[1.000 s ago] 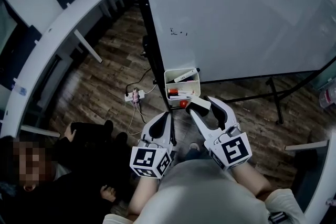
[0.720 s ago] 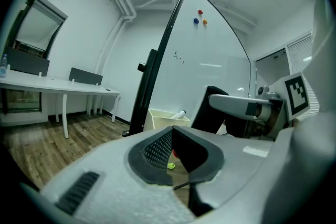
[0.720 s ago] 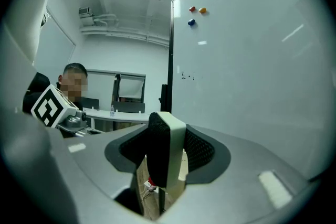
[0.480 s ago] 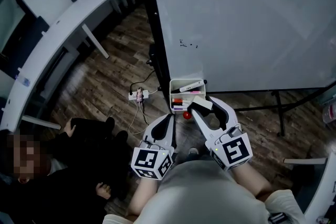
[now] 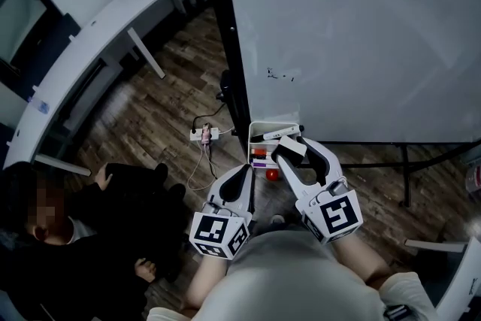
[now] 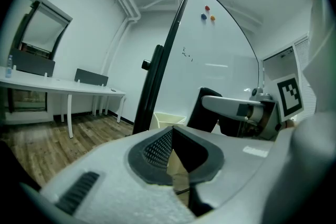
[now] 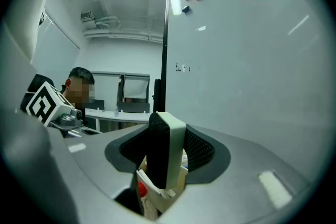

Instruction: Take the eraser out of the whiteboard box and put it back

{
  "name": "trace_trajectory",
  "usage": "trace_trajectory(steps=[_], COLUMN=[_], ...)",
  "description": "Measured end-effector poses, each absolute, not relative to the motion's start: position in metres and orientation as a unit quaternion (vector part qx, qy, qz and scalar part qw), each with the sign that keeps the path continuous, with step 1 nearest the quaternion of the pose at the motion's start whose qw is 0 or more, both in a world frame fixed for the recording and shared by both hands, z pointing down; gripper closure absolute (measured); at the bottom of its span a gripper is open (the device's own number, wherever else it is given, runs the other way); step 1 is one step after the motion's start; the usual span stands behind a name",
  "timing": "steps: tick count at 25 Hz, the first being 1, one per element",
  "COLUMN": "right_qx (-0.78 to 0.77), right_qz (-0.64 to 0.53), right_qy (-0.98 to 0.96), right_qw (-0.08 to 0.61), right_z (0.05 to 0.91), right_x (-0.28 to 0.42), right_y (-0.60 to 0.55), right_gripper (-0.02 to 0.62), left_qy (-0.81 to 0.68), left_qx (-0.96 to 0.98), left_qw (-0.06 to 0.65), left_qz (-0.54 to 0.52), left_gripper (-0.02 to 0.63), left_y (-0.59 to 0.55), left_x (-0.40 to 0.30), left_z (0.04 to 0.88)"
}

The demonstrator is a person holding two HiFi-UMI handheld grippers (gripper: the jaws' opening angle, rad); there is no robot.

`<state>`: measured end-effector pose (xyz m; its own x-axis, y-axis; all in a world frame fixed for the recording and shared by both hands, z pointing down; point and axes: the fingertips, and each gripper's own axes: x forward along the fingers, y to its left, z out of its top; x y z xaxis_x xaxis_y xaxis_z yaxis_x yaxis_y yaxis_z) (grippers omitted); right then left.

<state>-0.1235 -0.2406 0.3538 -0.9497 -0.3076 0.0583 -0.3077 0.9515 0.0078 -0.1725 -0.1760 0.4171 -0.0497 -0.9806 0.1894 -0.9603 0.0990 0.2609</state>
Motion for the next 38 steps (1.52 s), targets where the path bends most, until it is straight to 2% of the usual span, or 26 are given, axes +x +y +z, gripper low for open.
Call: trace_trajectory(steps=[29,38], right_qx=[0.122,0.113], right_qz=[0.036,0.035], right_qy=[-0.989,-0.99], right_qw=[0.08,0.072], right_z=[0.409,0.406], right_x=[-0.127,-0.124], right_y=[-0.244,-0.241], right_gripper=[0.385,0.364], left_qy=[-0.738,-0.744], left_qx=[0.653,0.647], left_qw=[0.17,0.165], left_qz=[-0.03,-0.03], left_gripper=[0.601,0.601], left_y=[-0.184,-0.179], left_x=[-0.168,-0.164], left_z=[0.431,0.431])
